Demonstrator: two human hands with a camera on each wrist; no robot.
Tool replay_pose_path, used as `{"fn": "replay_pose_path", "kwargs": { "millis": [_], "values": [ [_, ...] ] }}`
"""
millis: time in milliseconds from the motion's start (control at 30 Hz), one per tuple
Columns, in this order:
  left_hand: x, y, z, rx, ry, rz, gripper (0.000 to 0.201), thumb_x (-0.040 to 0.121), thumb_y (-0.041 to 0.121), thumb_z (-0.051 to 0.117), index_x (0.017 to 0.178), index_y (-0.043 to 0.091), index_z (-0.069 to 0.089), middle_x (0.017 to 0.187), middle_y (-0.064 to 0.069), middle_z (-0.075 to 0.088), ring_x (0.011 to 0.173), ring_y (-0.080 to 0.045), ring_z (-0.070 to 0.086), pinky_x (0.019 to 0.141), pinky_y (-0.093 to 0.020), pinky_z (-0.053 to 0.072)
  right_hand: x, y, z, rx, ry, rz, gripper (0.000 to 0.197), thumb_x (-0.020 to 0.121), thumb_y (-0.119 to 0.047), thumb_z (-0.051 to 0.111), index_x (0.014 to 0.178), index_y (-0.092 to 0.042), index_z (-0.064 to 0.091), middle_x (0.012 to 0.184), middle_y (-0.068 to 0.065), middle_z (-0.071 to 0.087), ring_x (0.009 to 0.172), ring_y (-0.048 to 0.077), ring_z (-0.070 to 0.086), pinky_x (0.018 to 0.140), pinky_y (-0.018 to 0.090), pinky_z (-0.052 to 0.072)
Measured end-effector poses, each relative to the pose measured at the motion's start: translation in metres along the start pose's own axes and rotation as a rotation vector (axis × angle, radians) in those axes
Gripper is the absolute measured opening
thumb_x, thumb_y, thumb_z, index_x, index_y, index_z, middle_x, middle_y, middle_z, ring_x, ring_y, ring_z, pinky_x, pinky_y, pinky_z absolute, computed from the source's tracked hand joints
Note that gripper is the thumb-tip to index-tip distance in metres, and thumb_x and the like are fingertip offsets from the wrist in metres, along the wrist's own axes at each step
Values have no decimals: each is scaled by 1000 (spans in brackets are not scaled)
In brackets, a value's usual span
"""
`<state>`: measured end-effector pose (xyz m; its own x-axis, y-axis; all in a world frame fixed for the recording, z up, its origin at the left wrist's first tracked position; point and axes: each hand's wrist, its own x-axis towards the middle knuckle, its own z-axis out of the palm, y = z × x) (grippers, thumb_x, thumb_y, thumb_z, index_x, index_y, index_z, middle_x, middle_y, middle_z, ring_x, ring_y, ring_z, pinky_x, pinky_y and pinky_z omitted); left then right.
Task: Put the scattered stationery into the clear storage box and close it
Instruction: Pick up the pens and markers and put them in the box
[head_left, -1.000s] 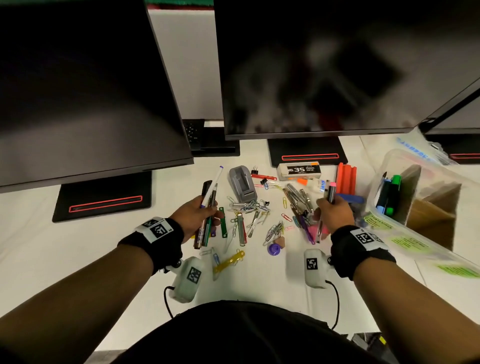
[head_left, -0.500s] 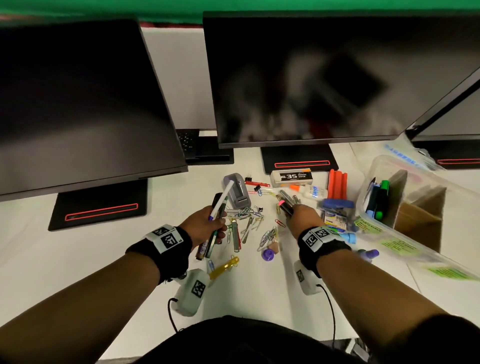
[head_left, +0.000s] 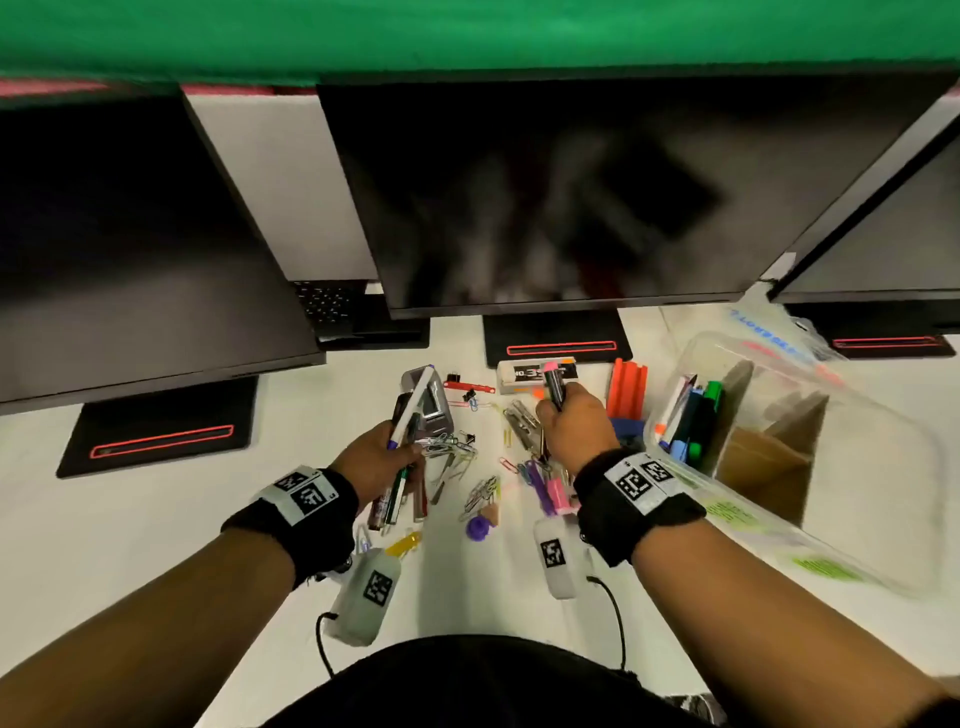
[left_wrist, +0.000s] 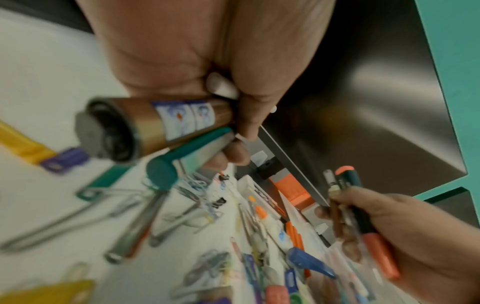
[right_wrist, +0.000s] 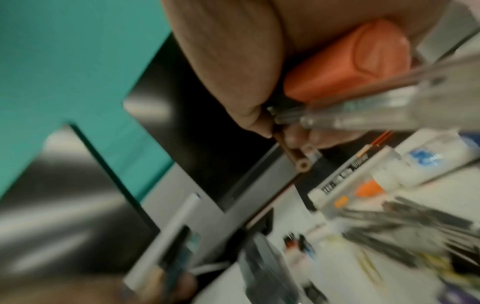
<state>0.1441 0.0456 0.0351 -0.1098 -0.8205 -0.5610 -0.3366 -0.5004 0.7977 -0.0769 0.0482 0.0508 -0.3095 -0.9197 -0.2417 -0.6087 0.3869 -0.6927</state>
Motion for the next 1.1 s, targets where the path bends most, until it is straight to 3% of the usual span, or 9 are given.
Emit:
{"fn": "replay_pose_path", "kwargs": {
  "millis": [167, 333, 467, 567, 667, 800, 900, 1000, 1100],
  "values": [
    [0, 40, 55, -42, -63, 52, 9, 94, 3, 48, 97, 11, 52, 76, -9, 56, 62, -18, 55, 53, -24, 51, 6, 22, -79, 547, 114, 125, 14, 93, -12, 43, 81, -12, 50, 67, 9, 62, 56, 27, 57, 60, 39, 51],
    [0, 79, 111, -8, -162, 106, 11, 93, 4, 51, 103, 8, 52, 78, -9, 59, 63, -20, 58, 56, -28, 51, 30, 65, -129, 596, 228, 323, 12, 90, -10, 47, 79, -7, 53, 62, 11, 58, 44, 20, 58, 50, 29, 50],
    [-5, 101, 145, -2, -225, 117, 11, 95, 4, 48, 104, 9, 51, 77, -10, 58, 64, -20, 56, 60, -31, 50, 38, 78, -131, 298, 77, 352, 17, 89, -16, 54, 91, -1, 61, 83, 19, 61, 78, 31, 61, 72, 36, 46],
    [-6, 113, 168, 20, -247, 143, 8, 95, 5, 47, 101, 9, 51, 75, -9, 56, 61, -18, 55, 56, -27, 51, 39, 81, -135, 231, 21, 303, 22, 87, -16, 56, 81, 4, 63, 87, 23, 60, 87, 36, 61, 76, 39, 46],
    [-4, 119, 185, 79, -248, 183, 7, 95, 4, 48, 100, 7, 50, 71, -8, 56, 49, -9, 58, 49, -21, 51, 29, 88, -148, 276, -38, 254, 24, 83, -14, 59, 60, -15, 54, 74, 12, 59, 78, 27, 56, 81, 41, 51],
    [0, 120, 211, 149, -206, 208, 10, 91, 1, 52, 87, 10, 50, 71, -8, 59, 54, -14, 60, 55, -26, 54, 0, 108, -177, 184, -42, 61, 11, 88, -14, 59, 82, -14, 67, 78, 1, 62, 72, 15, 56, 69, 24, 45],
    [6, 120, 229, 271, -176, 236, 8, 85, 9, 57, 86, 15, 52, 80, -12, 67, 71, -26, 66, 73, -34, 57, -21, 135, -189, -213, -69, -127, 22, 86, -21, 59, 105, -13, 67, 96, 1, 67, 92, 17, 60, 78, 20, 41],
    [6, 125, 249, 246, -172, 239, 10, 92, 4, 48, 101, 7, 47, 77, -7, 60, 62, -17, 60, 52, -16, 54, -37, 171, -187, -417, -215, -288, 24, 82, -32, 59, 99, -18, 69, 94, 2, 70, 95, 20, 60, 101, 24, 38],
    [7, 129, 266, 248, -167, 222, 10, 95, 2, 41, 104, 5, 38, 72, -11, 53, 57, -20, 54, 49, -27, 54, -46, 196, -183, -450, -232, -417, 47, 81, -59, 44, 89, -20, 68, 86, -5, 68, 103, 9, 58, 120, 33, 16]
  ]
}}
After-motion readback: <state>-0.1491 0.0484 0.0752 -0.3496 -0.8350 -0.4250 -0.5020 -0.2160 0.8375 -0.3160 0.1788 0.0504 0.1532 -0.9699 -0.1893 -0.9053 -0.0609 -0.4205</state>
